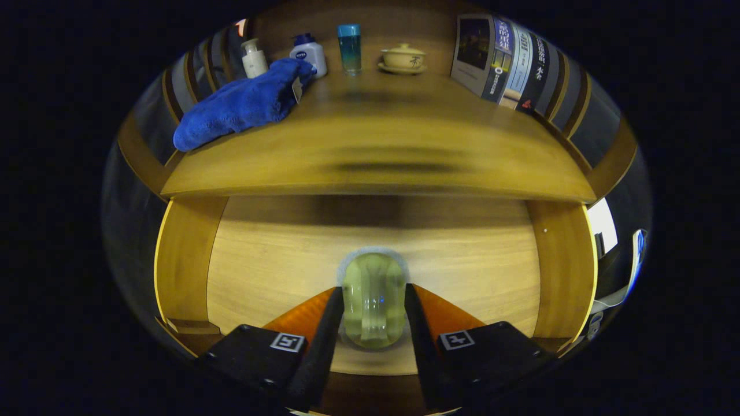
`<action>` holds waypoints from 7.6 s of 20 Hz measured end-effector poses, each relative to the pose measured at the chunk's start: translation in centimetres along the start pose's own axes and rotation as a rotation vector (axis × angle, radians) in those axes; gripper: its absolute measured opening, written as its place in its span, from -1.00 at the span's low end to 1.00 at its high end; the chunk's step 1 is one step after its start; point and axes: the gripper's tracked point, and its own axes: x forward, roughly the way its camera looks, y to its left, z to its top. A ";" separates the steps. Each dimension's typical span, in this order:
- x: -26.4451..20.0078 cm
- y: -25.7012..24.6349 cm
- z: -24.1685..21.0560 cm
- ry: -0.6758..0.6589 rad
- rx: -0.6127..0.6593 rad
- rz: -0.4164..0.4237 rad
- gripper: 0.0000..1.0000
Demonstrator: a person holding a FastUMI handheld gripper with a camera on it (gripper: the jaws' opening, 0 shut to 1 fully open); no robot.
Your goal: Pull open the drawer, take out the items inside it, and place them on the countertop above the cabinet.
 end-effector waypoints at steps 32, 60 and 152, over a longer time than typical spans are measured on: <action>-11.6 0.6 10.5 -0.116 -0.031 -0.059 -0.50; -11.1 -2.0 21.9 -0.488 0.088 -0.138 1.00; -2.8 1.0 2.4 -0.816 0.040 -0.102 0.84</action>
